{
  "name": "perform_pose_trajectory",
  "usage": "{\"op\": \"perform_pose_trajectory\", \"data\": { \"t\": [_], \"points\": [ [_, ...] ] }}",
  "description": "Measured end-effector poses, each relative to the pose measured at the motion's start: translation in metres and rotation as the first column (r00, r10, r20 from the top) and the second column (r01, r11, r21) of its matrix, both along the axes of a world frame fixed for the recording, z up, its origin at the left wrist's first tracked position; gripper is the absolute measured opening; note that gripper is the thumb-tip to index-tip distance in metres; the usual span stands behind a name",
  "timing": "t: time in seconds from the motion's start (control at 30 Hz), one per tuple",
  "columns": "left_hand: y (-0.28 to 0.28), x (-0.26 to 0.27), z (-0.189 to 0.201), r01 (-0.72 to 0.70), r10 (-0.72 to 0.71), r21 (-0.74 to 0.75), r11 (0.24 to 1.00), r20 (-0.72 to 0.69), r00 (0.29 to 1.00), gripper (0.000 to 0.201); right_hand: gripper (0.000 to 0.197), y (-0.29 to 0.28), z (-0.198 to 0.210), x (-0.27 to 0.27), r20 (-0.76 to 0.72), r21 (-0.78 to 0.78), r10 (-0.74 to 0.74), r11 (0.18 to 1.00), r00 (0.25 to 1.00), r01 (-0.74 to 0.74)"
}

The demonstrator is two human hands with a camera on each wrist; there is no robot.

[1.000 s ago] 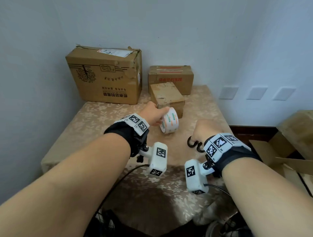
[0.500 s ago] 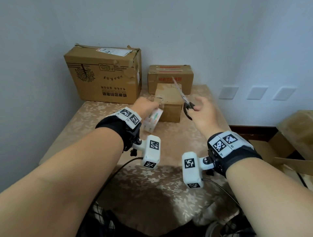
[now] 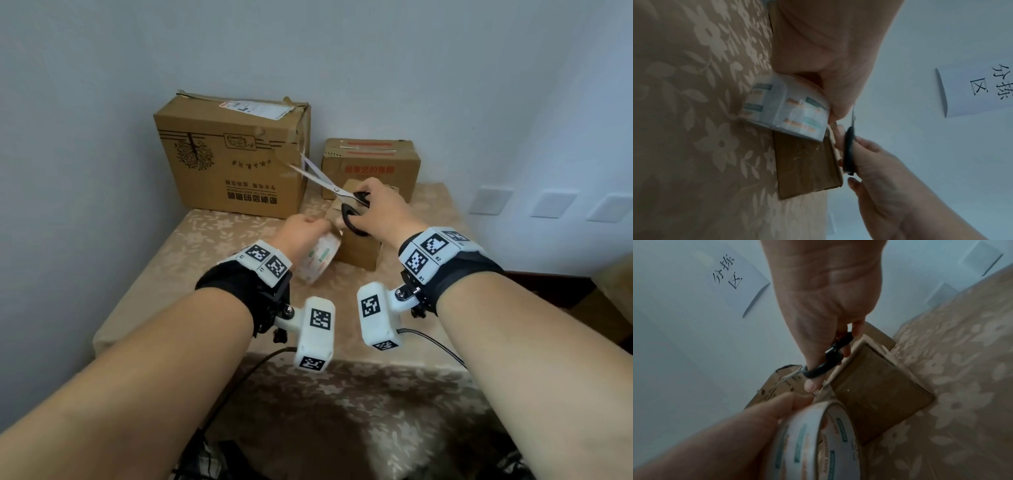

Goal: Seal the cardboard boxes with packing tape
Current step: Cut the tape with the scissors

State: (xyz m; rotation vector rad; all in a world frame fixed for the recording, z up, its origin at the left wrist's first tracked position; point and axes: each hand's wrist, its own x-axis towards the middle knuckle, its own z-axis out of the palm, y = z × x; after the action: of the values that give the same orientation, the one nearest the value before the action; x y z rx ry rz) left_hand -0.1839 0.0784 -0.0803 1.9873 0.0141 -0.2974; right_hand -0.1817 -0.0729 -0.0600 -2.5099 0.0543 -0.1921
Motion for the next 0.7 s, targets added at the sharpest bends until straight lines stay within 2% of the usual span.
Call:
{"op": "perform_pose_trajectory", "data": {
  "t": [0.17,0.33,0.4,0.47,0.6,0.7],
  "points": [
    [0.0,0.006,-0.001,-0.098,0.094,-0.039,0.994,-0.087,0.992,0.024,0.051,0.005,-0.014,0.008,0.046,-0.054,0.002,0.999,0.999,0.0],
    [-0.003,0.008,-0.003,-0.113,0.112,-0.012,0.993,-0.084,0.99,0.032,0.057,0.005,-0.018,0.01,0.049,-0.113,0.02,0.993,0.999,-0.015],
    [-0.002,0.008,-0.007,-0.112,0.11,-0.02,0.993,-0.071,0.991,0.027,0.051,0.005,-0.02,0.012,0.063,-0.105,0.009,0.994,0.998,-0.003],
    [-0.001,0.007,-0.01,-0.085,0.084,-0.039,0.996,-0.042,0.996,0.013,0.051,0.005,-0.022,0.013,0.067,-0.094,0.005,0.996,0.998,0.002],
    [0.0,0.007,-0.011,-0.071,0.071,0.017,0.997,-0.024,0.997,0.027,0.051,0.005,-0.025,0.014,0.084,-0.069,0.009,0.998,0.996,-0.003],
    [0.0,0.006,-0.008,-0.059,0.06,0.038,0.998,-0.011,0.998,0.03,0.045,0.005,-0.026,0.014,0.107,-0.087,0.002,0.996,0.994,0.007]
  ]
}}
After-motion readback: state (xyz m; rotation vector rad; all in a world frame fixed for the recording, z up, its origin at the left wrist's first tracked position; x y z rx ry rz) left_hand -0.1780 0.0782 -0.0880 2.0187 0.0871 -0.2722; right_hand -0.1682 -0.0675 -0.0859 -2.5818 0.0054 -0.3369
